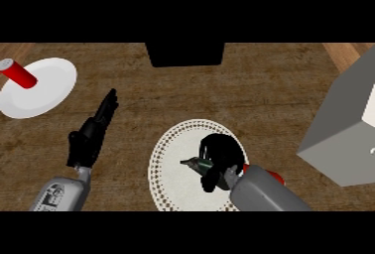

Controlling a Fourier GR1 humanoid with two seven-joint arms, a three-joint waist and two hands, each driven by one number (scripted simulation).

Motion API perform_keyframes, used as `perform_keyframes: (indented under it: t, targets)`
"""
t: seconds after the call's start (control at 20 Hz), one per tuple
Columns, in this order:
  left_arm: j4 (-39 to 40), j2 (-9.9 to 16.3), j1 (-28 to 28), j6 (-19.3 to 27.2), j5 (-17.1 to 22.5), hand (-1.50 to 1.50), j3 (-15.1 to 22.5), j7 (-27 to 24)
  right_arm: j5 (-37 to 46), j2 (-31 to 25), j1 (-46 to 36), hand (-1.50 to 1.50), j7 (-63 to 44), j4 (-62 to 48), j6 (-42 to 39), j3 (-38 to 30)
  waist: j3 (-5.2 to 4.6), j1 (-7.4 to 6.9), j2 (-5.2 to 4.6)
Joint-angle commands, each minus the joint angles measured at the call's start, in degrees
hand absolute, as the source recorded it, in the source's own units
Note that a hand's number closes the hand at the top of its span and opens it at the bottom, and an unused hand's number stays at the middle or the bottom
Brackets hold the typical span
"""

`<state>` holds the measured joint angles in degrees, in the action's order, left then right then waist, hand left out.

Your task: Pick the eggplant from the placemat and place it in the tiered shelf

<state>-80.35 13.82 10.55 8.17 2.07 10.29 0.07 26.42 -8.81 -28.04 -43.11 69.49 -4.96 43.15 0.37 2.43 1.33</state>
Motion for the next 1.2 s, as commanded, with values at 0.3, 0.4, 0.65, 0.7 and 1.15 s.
perform_keyframes:
  t: [0.3, 0.4, 0.65, 0.7, 1.15]
  targets:
    - [0.57, 0.70, -3.00, 1.89, 0.94, 0.00, -2.90, 0.25, -3.34, -16.98, 10.78, 1.50, 29.26, 24.83, -0.03, 5.32, 0.13, 5.93, 1.46]
    - [0.35, 1.45, -3.53, 1.91, 1.01, 0.00, -3.50, 0.55, -6.79, -19.43, 14.48, 1.50, 33.79, 29.58, 1.37, 3.24, 0.24, 6.96, 1.28]
    - [-0.93, 2.25, -4.58, 2.28, 1.22, 0.00, -4.56, 0.01, -12.58, -30.36, 20.08, 1.50, 43.74, 39.91, 1.96, -4.16, 0.16, 8.46, 1.37]
    - [-0.63, 2.15, -5.74, 2.30, 1.34, 0.00, -4.66, -0.46, -14.61, -32.05, 21.24, 1.50, 45.20, 42.38, 2.43, -6.78, 0.04, 8.36, 1.17]
    - [-2.00, 0.78, -7.49, 3.45, 0.71, 0.00, -3.80, -0.99, -29.73, -47.27, 31.24, 1.50, 57.94, 47.76, 2.61, -31.83, 0.02, 9.30, 0.63]
